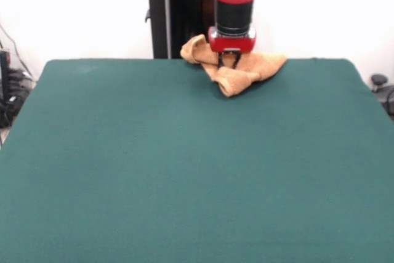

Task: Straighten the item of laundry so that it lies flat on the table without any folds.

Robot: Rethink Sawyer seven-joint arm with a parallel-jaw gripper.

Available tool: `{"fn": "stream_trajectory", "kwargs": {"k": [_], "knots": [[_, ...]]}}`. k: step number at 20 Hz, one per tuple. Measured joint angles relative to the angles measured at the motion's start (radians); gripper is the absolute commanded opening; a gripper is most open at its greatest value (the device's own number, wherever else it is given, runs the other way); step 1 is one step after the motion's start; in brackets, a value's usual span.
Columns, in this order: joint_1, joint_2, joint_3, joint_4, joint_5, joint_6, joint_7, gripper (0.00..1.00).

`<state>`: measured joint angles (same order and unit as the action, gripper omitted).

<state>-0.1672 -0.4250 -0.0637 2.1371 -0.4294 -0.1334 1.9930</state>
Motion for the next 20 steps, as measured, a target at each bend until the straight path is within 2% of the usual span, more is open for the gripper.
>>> {"fn": "stream_trajectory", "kwargs": {"k": [14,20], "knots": [[0.043,-0.001,-0.024,-0.005,0.028,0.007,0.000,0.00],[0.044,-0.013,-0.011,-0.021,0.079,0.104,0.000,0.00]]}}
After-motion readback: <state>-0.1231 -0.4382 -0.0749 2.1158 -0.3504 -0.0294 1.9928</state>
